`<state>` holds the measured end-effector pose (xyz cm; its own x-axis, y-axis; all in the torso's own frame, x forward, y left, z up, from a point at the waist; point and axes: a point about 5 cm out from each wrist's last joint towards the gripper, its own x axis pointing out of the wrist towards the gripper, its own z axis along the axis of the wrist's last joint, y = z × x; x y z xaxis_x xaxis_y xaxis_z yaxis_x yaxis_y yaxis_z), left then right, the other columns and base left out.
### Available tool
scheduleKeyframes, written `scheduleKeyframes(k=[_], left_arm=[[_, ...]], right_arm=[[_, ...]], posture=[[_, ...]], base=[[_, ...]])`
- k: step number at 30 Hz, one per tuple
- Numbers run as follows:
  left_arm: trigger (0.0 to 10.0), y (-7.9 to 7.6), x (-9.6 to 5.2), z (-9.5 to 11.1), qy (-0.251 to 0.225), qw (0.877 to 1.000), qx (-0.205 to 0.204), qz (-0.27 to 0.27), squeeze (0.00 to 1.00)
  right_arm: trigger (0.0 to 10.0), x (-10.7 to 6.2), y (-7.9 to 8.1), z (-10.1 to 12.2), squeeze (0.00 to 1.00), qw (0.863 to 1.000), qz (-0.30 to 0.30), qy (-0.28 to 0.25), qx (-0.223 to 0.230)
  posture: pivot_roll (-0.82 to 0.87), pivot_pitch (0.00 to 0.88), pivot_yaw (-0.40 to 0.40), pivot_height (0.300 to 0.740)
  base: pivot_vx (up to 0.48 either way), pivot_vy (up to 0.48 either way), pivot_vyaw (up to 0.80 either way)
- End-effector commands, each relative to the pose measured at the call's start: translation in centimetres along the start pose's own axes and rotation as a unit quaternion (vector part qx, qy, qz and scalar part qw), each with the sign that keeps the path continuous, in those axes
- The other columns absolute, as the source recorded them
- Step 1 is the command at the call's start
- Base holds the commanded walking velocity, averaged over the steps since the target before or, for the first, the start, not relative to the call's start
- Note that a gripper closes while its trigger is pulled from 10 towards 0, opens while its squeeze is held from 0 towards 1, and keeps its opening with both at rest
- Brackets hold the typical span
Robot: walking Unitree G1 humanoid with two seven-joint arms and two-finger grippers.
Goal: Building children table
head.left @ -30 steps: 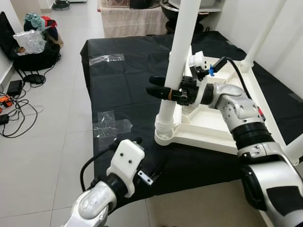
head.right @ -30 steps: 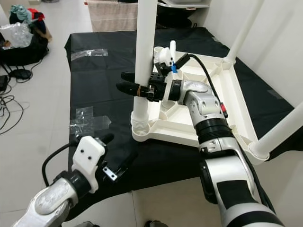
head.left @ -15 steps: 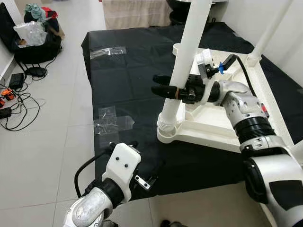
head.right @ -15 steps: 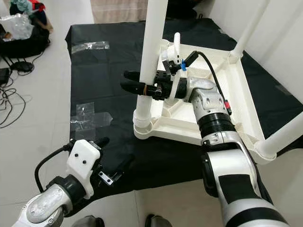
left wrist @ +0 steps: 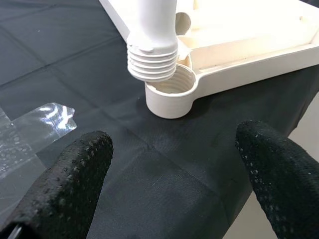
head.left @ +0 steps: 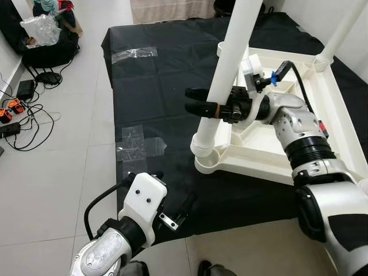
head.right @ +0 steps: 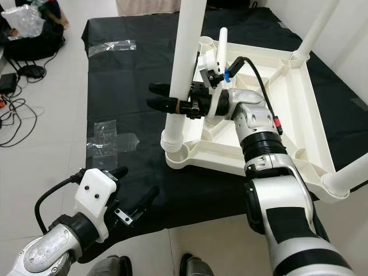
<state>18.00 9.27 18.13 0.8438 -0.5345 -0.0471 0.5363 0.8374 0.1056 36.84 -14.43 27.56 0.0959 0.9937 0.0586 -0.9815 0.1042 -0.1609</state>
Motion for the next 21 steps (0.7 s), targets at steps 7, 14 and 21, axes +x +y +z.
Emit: scheduleKeyframes(k=[7,14,21], left_arm=[[10.0,0.0,-0.1,-0.2,0.012,1.000,-0.001,-0.005,0.00],[10.0,-0.1,0.0,-0.2,0.012,1.000,-0.002,-0.005,0.00],[10.0,0.0,0.2,-0.3,0.012,1.000,-0.001,-0.006,0.00]], right_arm=[[10.0,-1.2,0.0,0.9,0.00,1.000,0.012,0.004,-0.022],[10.0,-1.2,0.4,1.0,0.00,0.999,0.032,0.003,-0.023],[10.0,-0.8,1.0,0.7,0.00,0.998,0.058,0.005,-0.025]], posture=[[0.12,0.240,-0.044,0.740],[0.11,0.237,-0.043,0.740],[0.11,0.227,-0.044,0.740]], base=[[0.000,0.000,0.00],[0.000,0.000,0.00],[0.000,0.000,0.00]])
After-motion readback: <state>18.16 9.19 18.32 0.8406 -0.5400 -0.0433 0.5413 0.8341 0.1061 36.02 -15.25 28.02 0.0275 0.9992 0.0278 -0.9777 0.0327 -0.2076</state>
